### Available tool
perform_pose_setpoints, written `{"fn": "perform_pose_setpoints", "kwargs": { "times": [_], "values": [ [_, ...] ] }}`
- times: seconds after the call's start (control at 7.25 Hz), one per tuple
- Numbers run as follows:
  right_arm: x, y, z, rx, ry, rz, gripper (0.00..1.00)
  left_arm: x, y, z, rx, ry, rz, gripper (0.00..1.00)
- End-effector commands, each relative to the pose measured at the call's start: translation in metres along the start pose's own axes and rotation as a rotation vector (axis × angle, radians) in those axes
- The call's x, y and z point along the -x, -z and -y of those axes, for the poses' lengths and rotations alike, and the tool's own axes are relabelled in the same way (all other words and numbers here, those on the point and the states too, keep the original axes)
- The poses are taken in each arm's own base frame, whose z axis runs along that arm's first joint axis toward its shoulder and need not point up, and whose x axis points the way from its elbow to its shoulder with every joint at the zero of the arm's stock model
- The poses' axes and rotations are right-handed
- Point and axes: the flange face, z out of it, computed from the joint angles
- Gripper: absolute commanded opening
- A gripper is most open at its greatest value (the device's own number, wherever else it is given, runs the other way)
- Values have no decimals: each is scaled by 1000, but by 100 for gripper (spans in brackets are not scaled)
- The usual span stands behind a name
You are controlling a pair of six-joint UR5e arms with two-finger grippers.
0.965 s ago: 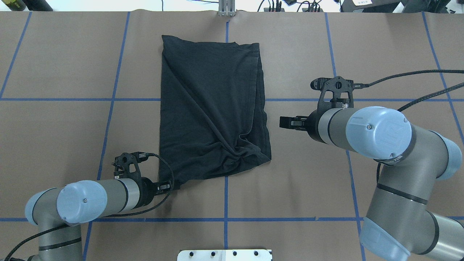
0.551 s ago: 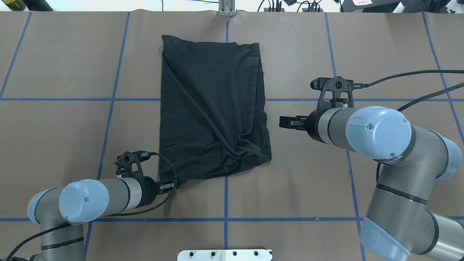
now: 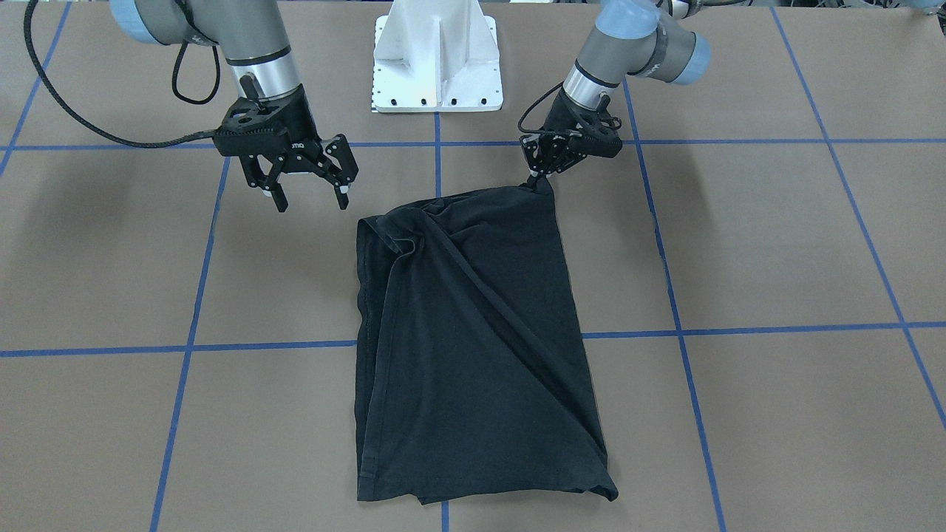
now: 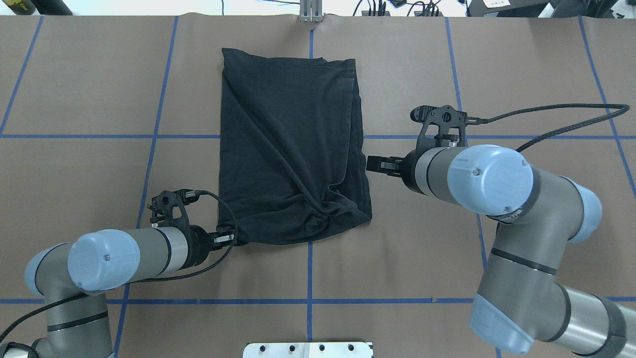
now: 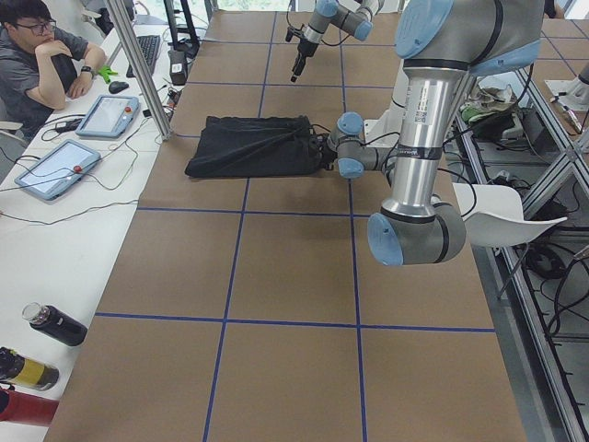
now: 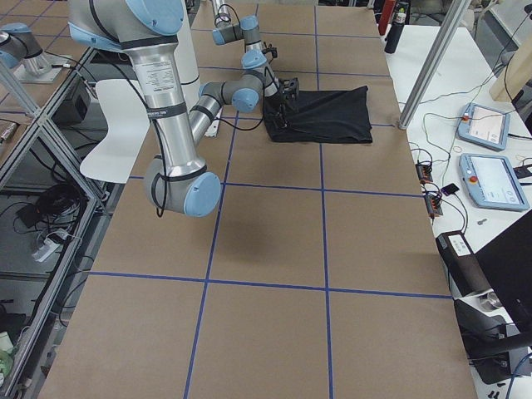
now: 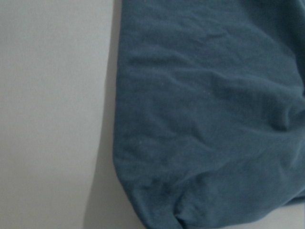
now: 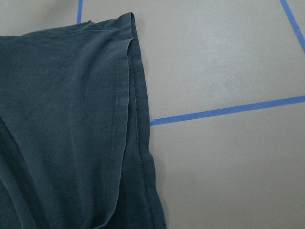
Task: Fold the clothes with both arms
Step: 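Grasp the near corners with the left and right grippers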
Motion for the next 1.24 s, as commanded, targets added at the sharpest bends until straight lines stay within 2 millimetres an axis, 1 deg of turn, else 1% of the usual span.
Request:
{"fn": "perform_pose_setpoints", "kwargs": {
  "times": [0.0, 0.14, 0.28, 0.41, 0.55, 0.69, 0.83, 0.96, 1.1],
  "values": [
    [32, -26, -24, -5, -171, -13, 97, -6, 6, 0, 0, -1, 0, 0],
    [45, -40, -36, -9, -265, -27, 96, -6, 6, 0, 0, 1, 0, 0],
    [69, -58, -50, -45, -311, -35, 95, -8, 6, 0, 0, 1, -3, 0],
    [86, -66, -60, -41, -427, -39, 95, -8, 6, 0, 0, 1, -3, 0],
    [87, -69, -83, -22, -479, -49, 95, -8, 6, 0, 0, 1, -3, 0],
    [93, -78, -97, -46, -522, -56, 95, -8, 6, 0, 0, 1, -3, 0],
    [101, -88, -103, -45, -542, -69, 95, -8, 6, 0, 0, 1, -3, 0],
    [108, -102, -110, -48, -534, -113, 96, -8, 6, 0, -1, 2, -3, 0],
    [123, -101, -118, -43, -522, -138, 97, -8, 6, 0, -1, 2, -3, 0]
  ]
}}
